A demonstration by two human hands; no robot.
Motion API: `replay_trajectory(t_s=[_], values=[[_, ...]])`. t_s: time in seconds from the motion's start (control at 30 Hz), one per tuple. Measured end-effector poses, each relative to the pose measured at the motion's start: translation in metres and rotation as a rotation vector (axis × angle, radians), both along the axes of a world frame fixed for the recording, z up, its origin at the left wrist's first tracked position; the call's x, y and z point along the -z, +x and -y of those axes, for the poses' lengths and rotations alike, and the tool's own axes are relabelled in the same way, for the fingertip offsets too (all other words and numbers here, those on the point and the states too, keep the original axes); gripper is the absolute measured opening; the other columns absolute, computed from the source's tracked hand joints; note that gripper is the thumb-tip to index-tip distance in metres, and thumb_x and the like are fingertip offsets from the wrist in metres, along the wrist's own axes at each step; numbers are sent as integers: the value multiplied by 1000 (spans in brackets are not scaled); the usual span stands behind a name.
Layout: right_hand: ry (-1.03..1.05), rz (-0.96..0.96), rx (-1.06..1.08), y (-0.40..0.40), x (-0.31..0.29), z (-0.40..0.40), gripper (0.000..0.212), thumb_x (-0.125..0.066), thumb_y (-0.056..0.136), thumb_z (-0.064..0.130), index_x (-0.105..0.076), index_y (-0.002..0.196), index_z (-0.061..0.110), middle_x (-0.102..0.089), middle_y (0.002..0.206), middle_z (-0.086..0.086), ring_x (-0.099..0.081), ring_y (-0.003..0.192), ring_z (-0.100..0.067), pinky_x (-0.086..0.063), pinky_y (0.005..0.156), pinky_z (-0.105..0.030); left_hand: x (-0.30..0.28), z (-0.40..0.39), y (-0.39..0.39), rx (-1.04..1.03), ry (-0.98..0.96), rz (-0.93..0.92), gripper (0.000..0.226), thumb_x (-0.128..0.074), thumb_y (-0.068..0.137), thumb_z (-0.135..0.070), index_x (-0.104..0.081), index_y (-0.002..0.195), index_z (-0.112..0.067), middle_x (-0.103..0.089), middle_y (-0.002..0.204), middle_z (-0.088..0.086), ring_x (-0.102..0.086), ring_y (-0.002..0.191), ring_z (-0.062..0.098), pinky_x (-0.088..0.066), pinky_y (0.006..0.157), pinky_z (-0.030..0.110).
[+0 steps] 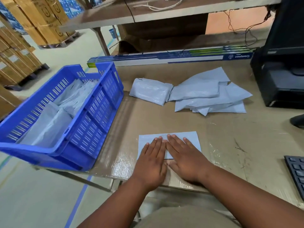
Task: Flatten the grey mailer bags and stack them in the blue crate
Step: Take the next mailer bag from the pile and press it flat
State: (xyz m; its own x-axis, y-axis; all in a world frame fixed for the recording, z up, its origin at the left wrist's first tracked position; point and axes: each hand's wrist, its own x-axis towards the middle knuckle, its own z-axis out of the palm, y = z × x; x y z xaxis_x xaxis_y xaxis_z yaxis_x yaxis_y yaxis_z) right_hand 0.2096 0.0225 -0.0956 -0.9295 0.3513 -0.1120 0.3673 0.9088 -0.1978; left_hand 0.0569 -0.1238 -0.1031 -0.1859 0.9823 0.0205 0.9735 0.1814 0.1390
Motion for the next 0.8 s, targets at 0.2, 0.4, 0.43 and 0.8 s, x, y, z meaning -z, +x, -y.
replay_trajectory(t_s=[0.2, 0.4, 0.43, 0.8], values=[[34, 61, 121, 25, -3, -14, 91, -10, 99, 79, 9, 168, 24, 24, 174, 5, 26, 158, -11, 10, 130, -46, 8, 21, -30, -155, -18, -55, 76, -30, 106, -52, -17, 169, -12, -11, 177, 7, -11, 164, 25, -19, 130, 50], [36, 109, 310, 56, -7, -36, 91, -2, 97, 78, 9, 169, 22, 20, 175, 4, 22, 160, -13, 8, 131, -49, -1, 43, -57, -299, -80, -34, 80, -9, 105, -65, -8, 170, -19, 0, 178, -1, 3, 164, 18, -3, 132, 45], [37, 109, 312, 59, -10, -39, 91, 0, 97, 76, 9, 169, 21, 19, 175, 3, 22, 160, -13, 9, 131, -49, -6, 43, -57, -312, -71, -13, 79, -10, 105, -63, -8, 170, -18, -1, 178, 1, 4, 164, 17, -2, 132, 45], [-109, -43, 31, -28, -8, -19, 76, -15, 106, 53, -7, 169, 12, 1, 178, -8, 9, 163, -18, 6, 132, -39, -2, -41, -10, -88, -20, 88, 68, -29, 103, -38, -33, 164, -6, -29, 171, 15, -22, 161, 30, -22, 129, 51]])
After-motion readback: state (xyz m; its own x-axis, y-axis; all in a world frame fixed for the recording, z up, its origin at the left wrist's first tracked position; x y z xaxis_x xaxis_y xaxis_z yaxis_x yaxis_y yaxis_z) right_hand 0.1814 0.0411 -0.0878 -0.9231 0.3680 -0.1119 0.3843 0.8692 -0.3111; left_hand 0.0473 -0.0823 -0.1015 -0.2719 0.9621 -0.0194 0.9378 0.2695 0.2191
